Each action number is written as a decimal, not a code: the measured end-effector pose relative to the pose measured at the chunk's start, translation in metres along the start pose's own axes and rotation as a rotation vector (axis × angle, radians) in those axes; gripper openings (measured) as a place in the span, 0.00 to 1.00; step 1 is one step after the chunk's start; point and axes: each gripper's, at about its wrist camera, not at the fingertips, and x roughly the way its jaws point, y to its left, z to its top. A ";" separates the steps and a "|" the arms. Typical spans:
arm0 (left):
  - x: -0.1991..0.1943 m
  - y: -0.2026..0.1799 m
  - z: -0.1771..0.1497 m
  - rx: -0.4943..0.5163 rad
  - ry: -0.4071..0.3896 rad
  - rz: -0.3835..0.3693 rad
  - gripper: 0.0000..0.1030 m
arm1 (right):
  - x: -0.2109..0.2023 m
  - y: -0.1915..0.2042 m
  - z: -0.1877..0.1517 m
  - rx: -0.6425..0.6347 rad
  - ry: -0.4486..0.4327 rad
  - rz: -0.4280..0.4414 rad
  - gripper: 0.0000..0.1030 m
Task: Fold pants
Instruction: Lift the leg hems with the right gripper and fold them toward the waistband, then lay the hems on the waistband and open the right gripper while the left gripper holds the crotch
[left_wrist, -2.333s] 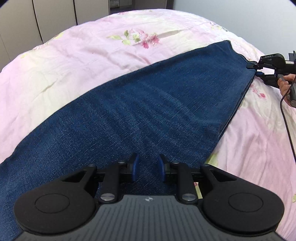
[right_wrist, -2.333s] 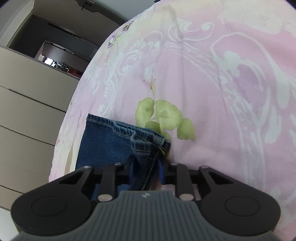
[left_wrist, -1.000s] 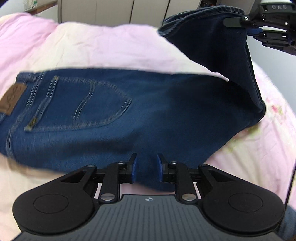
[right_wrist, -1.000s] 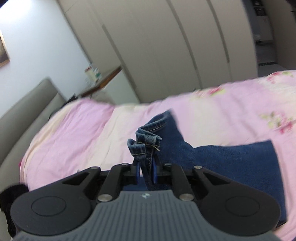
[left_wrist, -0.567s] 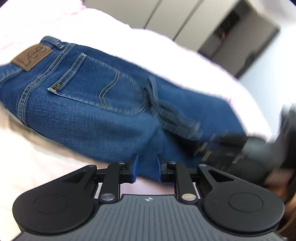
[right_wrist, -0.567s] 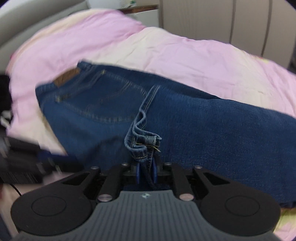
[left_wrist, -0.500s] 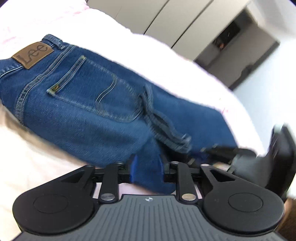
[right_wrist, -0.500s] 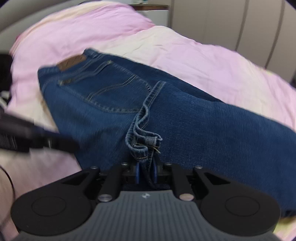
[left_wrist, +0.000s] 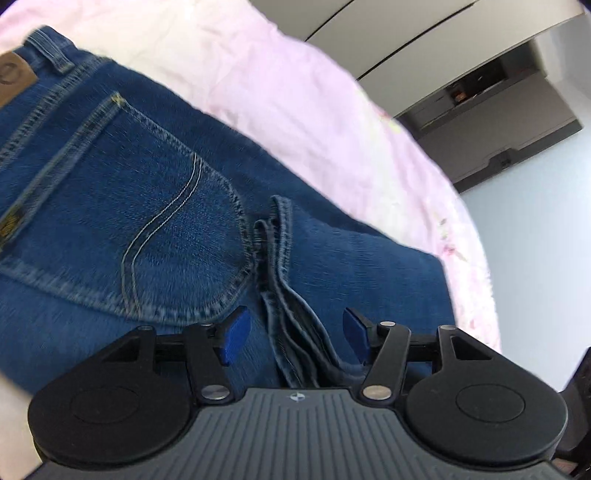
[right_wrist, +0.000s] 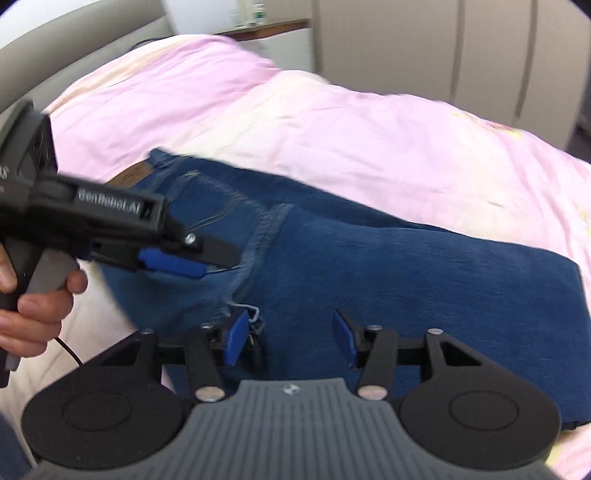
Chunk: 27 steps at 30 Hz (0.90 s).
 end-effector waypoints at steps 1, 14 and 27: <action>0.007 0.001 0.001 0.013 0.009 0.011 0.65 | 0.002 -0.007 0.001 0.010 0.001 -0.019 0.36; 0.046 -0.014 -0.007 0.084 0.011 0.045 0.15 | 0.028 -0.070 -0.021 0.147 0.017 -0.057 0.33; -0.065 -0.153 -0.012 0.482 -0.304 0.151 0.11 | -0.037 -0.118 -0.051 0.195 -0.014 -0.189 0.32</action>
